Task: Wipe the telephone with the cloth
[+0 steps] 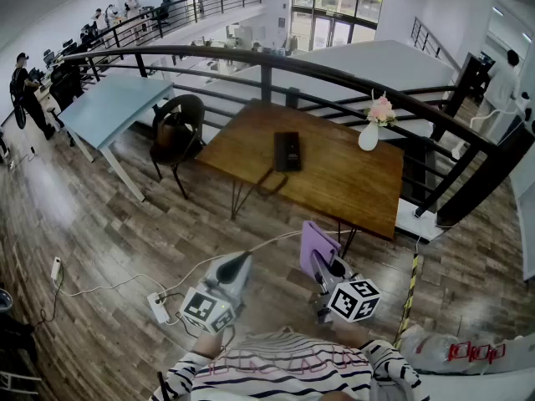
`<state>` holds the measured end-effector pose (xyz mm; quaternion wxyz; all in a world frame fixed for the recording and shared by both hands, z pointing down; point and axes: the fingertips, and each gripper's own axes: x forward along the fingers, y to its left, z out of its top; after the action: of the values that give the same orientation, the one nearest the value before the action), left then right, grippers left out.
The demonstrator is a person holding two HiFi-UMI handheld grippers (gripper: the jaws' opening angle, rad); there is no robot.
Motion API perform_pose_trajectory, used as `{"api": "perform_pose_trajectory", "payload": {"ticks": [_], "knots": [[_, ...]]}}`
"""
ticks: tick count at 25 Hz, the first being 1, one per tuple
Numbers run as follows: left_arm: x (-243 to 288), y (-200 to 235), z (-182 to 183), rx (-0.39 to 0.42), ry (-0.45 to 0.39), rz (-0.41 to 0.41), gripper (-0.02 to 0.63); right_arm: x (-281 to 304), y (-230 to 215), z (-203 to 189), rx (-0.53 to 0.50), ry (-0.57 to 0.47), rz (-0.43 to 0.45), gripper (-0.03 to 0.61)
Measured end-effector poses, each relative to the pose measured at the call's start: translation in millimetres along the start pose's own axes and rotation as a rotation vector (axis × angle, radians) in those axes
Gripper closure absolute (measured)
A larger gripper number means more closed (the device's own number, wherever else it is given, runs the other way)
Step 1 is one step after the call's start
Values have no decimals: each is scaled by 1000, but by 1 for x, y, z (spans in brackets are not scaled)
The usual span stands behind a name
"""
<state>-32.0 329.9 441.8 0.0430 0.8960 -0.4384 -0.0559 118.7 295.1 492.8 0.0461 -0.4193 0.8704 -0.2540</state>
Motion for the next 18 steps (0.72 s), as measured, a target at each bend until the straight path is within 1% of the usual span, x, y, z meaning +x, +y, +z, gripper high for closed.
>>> {"api": "perform_pose_trajectory", "payload": {"ticks": [5,9,13,18], "knots": [[13,-3,-5,-11,-2,7,614,1,-8,5,29,0,43,542],[26,-9,-11,-11,0,20,614,-1,-23,9,32,3,53,541],[35,-13,-22,6,15,47,614,0,-41,8,48,20,67,541],[45,-10,-35,-10,40,57,614,12,-55,9,66,45,73,541]]}}
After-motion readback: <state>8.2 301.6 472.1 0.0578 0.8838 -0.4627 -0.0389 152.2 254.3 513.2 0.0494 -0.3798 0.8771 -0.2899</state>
